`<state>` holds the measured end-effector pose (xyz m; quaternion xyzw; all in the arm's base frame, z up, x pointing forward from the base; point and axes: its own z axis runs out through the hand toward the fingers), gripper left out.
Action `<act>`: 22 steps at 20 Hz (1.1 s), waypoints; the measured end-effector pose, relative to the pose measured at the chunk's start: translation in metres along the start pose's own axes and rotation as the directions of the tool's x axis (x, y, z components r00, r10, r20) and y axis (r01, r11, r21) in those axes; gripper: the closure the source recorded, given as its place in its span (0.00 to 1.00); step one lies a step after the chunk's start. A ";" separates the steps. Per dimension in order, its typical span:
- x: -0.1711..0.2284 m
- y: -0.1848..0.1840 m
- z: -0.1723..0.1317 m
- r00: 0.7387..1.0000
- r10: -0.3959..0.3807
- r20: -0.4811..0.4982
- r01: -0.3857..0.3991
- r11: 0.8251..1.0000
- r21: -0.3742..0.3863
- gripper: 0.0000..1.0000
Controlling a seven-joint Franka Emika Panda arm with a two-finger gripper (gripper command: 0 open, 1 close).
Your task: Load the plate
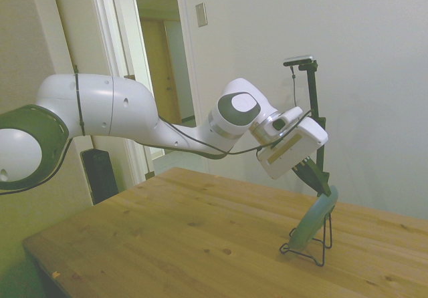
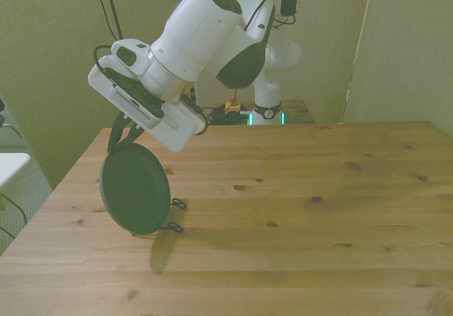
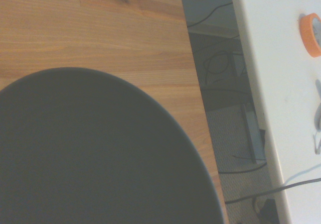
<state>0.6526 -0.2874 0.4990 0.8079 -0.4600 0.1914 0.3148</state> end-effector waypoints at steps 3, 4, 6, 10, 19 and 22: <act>0.001 0.001 0.001 1.000 0.001 -0.001 -0.001 1.000 -0.001 0.00; 0.001 0.001 0.001 1.000 0.002 -0.001 -0.002 1.000 -0.001 0.00; 0.001 0.001 0.001 1.000 0.001 -0.001 -0.001 1.000 -0.001 0.00; 0.001 0.001 0.001 1.000 0.001 -0.002 -0.001 1.000 -0.002 0.00; 0.003 0.004 -0.012 1.000 0.007 0.000 -0.007 1.000 0.009 0.00; 0.008 0.018 -0.043 0.999 0.017 0.029 -0.018 0.999 0.031 0.00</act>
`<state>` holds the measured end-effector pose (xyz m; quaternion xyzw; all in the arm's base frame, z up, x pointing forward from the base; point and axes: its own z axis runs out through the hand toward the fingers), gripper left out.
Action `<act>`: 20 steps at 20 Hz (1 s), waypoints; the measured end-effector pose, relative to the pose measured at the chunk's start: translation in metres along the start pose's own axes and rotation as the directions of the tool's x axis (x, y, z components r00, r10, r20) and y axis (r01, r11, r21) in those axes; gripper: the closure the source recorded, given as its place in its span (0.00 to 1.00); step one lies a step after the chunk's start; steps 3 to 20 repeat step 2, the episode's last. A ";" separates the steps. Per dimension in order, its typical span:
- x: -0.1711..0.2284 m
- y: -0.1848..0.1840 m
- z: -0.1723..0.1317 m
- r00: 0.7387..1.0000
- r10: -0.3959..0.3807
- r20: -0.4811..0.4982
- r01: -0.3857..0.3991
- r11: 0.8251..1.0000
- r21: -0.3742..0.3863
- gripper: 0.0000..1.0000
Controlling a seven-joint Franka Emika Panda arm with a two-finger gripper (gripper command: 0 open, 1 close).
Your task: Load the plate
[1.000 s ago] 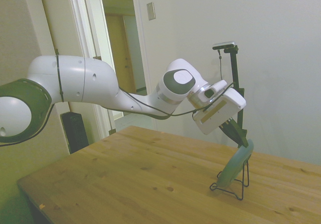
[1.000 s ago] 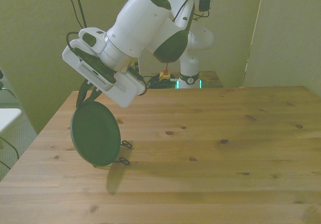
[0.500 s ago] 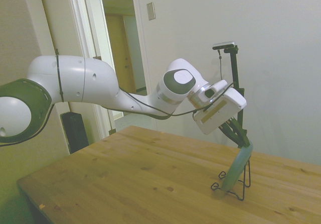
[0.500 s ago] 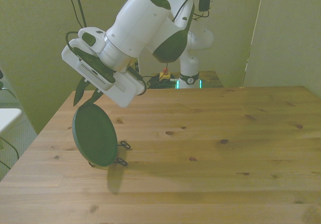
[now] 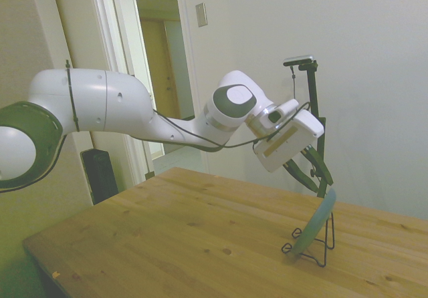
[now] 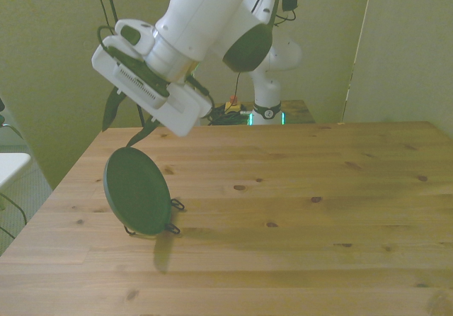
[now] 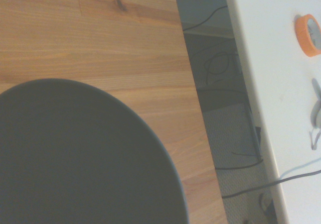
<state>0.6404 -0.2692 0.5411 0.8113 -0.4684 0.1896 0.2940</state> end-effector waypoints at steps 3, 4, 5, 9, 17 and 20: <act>0.004 0.018 -0.029 0.999 -0.009 0.048 0.008 0.999 0.037 0.00; 0.004 0.018 -0.029 0.999 -0.009 0.048 0.008 0.999 0.037 0.00; 0.004 0.018 -0.029 0.999 -0.009 0.048 0.008 0.999 0.037 0.00; 0.004 0.018 -0.029 0.999 -0.009 0.048 0.008 0.999 0.037 0.00; 0.004 0.018 -0.029 0.999 -0.009 0.048 0.008 0.999 0.037 0.00; 0.004 0.018 -0.029 0.999 -0.009 0.048 0.008 0.999 0.037 0.00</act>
